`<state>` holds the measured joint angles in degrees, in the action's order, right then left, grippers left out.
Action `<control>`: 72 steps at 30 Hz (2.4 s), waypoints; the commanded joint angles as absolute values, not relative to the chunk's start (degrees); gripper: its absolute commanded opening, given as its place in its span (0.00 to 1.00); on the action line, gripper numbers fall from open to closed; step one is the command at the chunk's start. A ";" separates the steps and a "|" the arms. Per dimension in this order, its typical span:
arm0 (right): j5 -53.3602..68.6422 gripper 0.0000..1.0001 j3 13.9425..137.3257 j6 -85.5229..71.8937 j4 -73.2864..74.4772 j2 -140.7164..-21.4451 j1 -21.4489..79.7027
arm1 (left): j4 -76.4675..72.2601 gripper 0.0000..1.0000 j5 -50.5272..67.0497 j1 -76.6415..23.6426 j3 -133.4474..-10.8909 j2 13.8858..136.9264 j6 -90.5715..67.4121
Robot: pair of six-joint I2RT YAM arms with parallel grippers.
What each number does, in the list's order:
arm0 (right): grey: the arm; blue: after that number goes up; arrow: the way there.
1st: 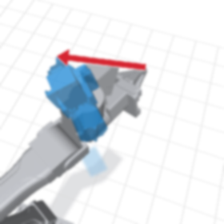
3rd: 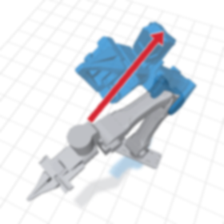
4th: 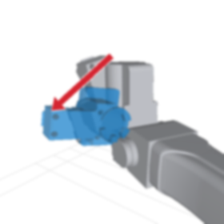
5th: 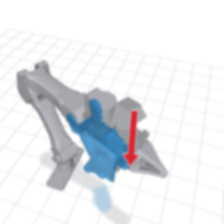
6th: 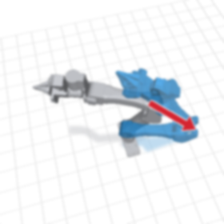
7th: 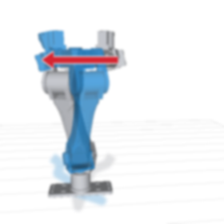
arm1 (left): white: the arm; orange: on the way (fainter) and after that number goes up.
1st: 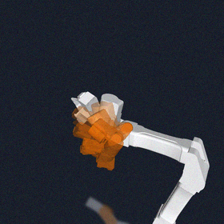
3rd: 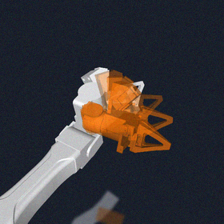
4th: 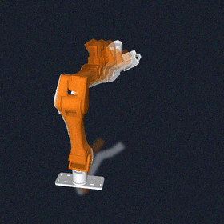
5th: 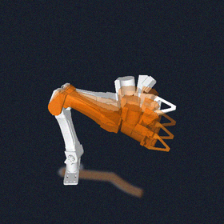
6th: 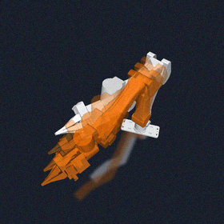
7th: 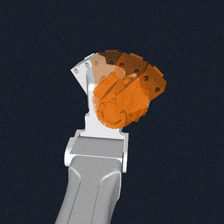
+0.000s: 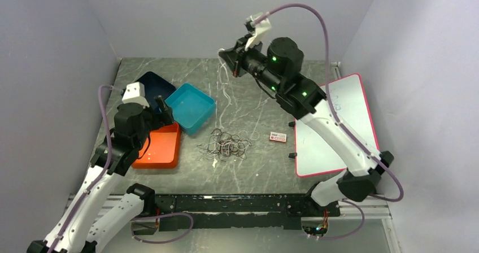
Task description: Untangle the cables
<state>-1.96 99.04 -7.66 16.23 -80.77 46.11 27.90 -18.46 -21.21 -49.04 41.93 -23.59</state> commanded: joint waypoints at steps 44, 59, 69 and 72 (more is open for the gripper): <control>16.88 0.01 124.59 -12.64 13.24 -140.04 44.24 | 33.13 0.99 -23.73 -20.82 -39.90 29.80 -28.22; 16.35 0.30 119.88 -11.64 14.66 -140.29 44.31 | 32.93 0.99 -23.20 -20.87 -39.57 30.18 -28.13; 8.98 0.59 115.00 -7.91 15.76 -131.86 44.31 | 32.54 0.99 -22.65 -20.92 -39.44 31.05 -27.87; 10.34 0.68 112.55 -7.22 14.84 -129.05 44.31 | 32.13 0.99 -21.89 -20.92 -39.30 31.58 -27.70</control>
<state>11.00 114.76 -9.32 16.16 -134.98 44.31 34.11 -23.46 -21.19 -39.88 31.05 -28.49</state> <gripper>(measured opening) 0.628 0.994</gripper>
